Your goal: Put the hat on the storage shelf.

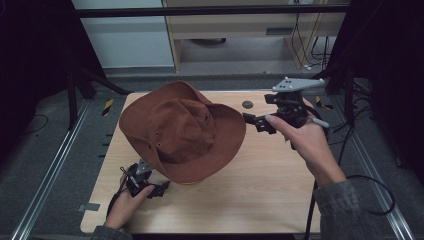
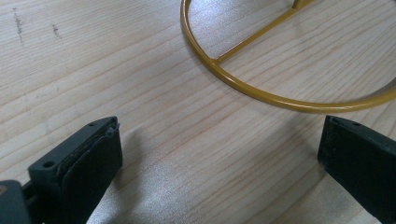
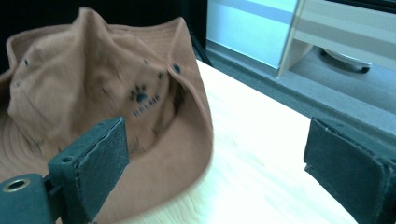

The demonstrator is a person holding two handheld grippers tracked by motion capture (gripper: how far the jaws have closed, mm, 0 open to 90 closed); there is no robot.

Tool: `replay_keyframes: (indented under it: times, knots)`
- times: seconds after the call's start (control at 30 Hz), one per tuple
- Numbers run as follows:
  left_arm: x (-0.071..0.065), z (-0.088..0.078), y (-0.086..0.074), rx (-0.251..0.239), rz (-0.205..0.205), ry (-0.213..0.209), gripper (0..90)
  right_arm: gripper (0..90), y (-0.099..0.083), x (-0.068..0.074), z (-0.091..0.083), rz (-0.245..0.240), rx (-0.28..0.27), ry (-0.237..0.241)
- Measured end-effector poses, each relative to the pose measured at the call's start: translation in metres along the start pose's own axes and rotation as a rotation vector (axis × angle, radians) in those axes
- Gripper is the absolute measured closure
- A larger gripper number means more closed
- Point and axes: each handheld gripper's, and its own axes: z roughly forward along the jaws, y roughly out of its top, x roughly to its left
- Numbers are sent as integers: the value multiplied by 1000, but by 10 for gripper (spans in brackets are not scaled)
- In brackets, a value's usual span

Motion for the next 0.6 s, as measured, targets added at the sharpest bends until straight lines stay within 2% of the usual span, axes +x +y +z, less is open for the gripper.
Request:
replay_keyframes:
  times: [0.17, 0.3, 0.43, 0.6]
  knots:
    - [0, 0, 0, 2, 1, 0, 0, 66, -31, -8, -16, 14, 0, -22]
    - [0, 0, 0, 1, 1, 0, 0, 70, -63, -14, -20, 33, 27, -41]
    - [0, 0, 0, 2, 2, 0, 0, 75, -101, -20, -11, 69, 75, -47]
    - [0, 0, 0, 1, 1, 0, 0, 72, -151, -24, 9, 113, 130, -49]
